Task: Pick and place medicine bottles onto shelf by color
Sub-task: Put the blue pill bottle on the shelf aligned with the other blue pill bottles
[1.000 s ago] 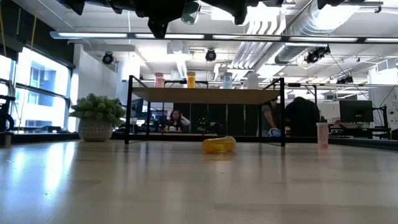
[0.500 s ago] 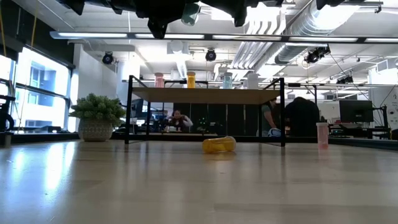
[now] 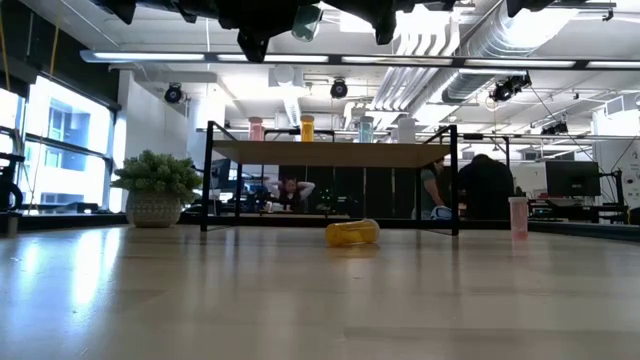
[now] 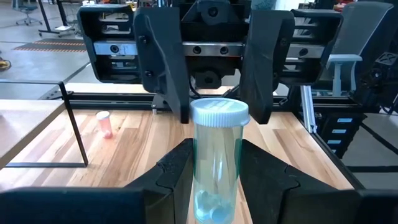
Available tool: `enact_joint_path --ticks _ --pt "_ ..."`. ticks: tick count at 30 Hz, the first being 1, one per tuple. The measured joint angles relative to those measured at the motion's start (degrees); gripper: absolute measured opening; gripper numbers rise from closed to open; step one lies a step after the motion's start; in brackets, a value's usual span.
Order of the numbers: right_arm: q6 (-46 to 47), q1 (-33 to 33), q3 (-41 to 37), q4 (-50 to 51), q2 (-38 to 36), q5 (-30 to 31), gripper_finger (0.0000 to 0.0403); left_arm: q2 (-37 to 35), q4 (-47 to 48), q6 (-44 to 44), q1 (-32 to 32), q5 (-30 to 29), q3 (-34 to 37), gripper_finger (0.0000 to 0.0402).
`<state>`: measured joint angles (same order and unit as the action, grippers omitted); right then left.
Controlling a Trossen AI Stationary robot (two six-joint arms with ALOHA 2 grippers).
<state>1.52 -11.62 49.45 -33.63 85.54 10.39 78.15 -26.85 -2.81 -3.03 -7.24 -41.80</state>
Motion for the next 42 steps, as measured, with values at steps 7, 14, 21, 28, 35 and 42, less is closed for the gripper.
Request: enact_joint_path --ticks 7,14,21,28,35,42 --pt "0.0 0.0 0.0 0.0 0.0 0.0 0.0116 0.0 0.0 0.0 0.0 -0.5 0.0 0.0110" --pt "0.2 0.0 0.0 0.3 0.0 0.0 0.0112 0.0 0.0 0.0 0.0 -0.5 0.0 0.0110" --pt "1.1 0.0 0.0 0.4 0.0 0.0 0.0110 0.0 0.1 0.0 0.0 -0.6 0.0 0.0110" --pt "1.1 0.0 0.0 0.5 0.0 0.0 0.0094 0.0 0.1 0.0 0.0 -0.7 0.0 0.0110" --pt "1.0 0.0 0.0 0.5 0.0 0.1 0.0094 0.0 0.1 0.0 0.0 -0.7 0.0 0.0110" --pt "1.0 0.0 0.0 0.6 0.0 0.3 0.0094 0.0 0.2 0.0 0.0 -0.7 0.0 0.0112"
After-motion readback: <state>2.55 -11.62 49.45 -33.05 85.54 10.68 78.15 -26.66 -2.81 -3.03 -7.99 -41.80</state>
